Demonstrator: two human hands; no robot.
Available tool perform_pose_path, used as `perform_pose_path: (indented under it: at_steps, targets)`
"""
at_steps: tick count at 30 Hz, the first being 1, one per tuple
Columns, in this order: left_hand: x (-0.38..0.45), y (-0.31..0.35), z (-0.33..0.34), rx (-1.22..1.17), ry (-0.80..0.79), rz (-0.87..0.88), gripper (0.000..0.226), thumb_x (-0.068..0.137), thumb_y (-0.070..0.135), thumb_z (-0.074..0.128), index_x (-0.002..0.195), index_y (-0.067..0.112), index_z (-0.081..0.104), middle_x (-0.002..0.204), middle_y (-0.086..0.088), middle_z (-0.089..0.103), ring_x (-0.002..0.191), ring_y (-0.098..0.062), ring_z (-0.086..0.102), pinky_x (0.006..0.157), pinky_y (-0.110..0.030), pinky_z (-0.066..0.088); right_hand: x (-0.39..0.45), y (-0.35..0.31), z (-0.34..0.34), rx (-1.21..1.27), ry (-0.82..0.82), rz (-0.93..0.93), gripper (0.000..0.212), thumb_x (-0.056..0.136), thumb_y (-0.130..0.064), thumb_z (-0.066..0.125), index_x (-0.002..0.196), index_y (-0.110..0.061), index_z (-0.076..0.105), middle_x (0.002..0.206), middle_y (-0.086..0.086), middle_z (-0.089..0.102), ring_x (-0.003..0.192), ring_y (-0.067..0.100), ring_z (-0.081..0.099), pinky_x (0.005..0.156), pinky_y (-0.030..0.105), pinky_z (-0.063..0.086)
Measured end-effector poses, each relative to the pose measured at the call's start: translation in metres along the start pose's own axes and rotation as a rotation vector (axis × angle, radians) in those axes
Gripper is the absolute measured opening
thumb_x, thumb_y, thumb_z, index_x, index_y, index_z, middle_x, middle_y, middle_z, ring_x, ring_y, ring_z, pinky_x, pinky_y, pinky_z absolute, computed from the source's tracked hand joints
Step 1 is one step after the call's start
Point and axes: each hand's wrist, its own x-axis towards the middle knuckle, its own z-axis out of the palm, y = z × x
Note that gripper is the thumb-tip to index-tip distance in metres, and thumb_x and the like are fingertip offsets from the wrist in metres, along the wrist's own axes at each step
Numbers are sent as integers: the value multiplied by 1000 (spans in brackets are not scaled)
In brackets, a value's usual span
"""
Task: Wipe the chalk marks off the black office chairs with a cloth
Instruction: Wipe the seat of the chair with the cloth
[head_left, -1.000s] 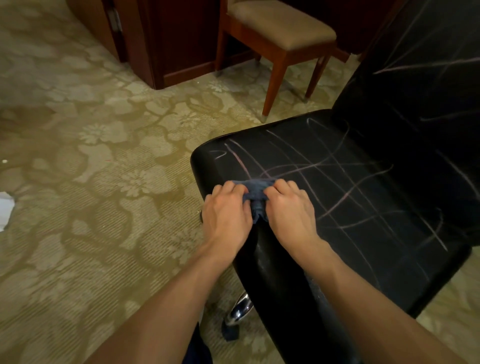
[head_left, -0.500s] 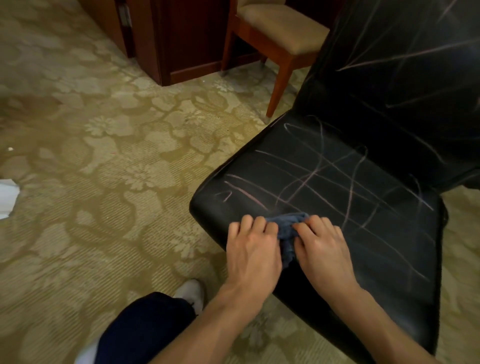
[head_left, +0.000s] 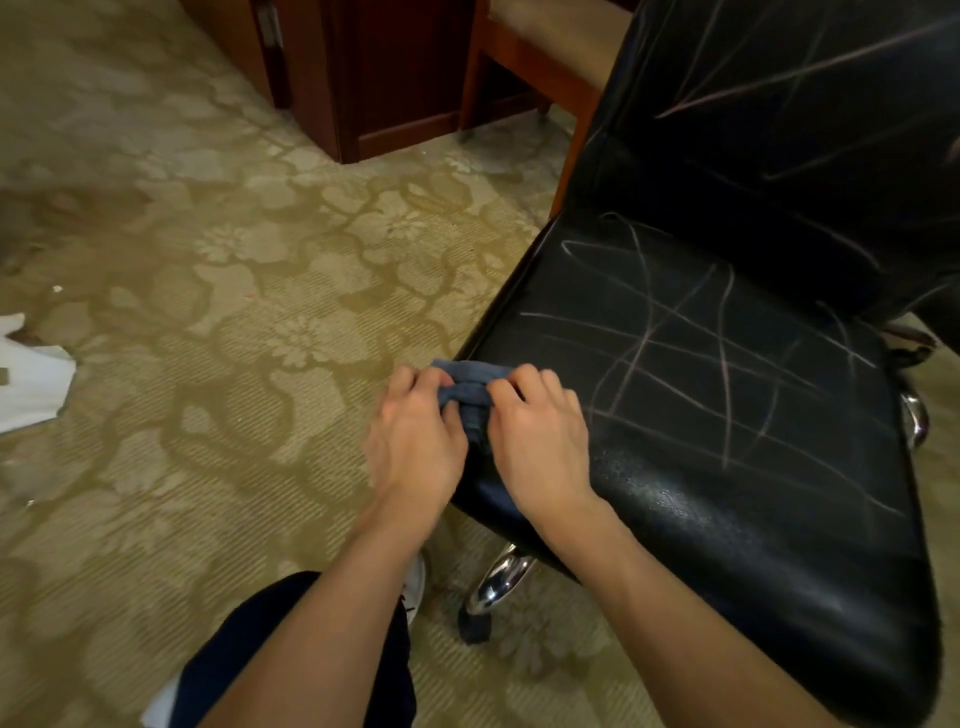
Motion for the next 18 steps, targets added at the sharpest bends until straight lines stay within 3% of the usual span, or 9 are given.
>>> perform_pose_path:
  at_steps: [2, 6, 9, 12, 15, 18]
  targets:
    - [-10, 2, 1, -46, 6, 0, 21, 93, 17, 62, 114, 19, 62, 113, -1, 54, 96, -26, 60, 75, -32, 39, -12, 3, -4, -2, -24, 31, 8, 83, -18, 56, 83, -15, 64, 87, 5, 58, 82, 27, 56, 66, 39, 43]
    - [-34, 6, 4, -89, -1, 1, 17, 94, 16, 60, 111, 20, 60, 115, 2, 52, 90, -23, 62, 75, -30, 38, -32, -1, -12, 29, -51, 124, 16, 85, -21, 49, 89, -15, 64, 94, 4, 60, 87, 25, 57, 71, 39, 47]
    - [-46, 5, 3, -89, -17, 12, 18, 94, 13, 61, 111, 18, 61, 112, 2, 52, 89, -20, 61, 75, -27, 37, -42, -4, -15, 27, -57, 151, 10, 81, -19, 65, 91, -17, 66, 95, 3, 61, 88, 23, 58, 73, 38, 47]
    - [-63, 3, 1, -72, -45, 36, 19, 91, 11, 64, 109, 17, 62, 109, 2, 54, 84, -21, 63, 71, -31, 46, -62, 0, -20, 30, -63, 152, 16, 77, -17, 72, 92, -16, 67, 94, 2, 62, 86, 23, 58, 72, 38, 49]
    - [-86, 5, 3, -59, -63, 103, 24, 83, 11, 74, 104, 20, 65, 101, 5, 58, 71, -15, 63, 58, -25, 42, -84, 3, -25, 45, -43, 203, 27, 71, -11, 81, 95, -13, 69, 94, 4, 63, 84, 24, 59, 69, 39, 51]
    - [-103, 1, 4, -19, -55, 140, 28, 80, 17, 78, 105, 24, 68, 98, 10, 60, 73, -14, 62, 56, -28, 49, -102, 3, -33, 51, -30, 219, 35, 65, -10, 85, 97, -11, 71, 94, 3, 64, 83, 24, 60, 67, 39, 52]
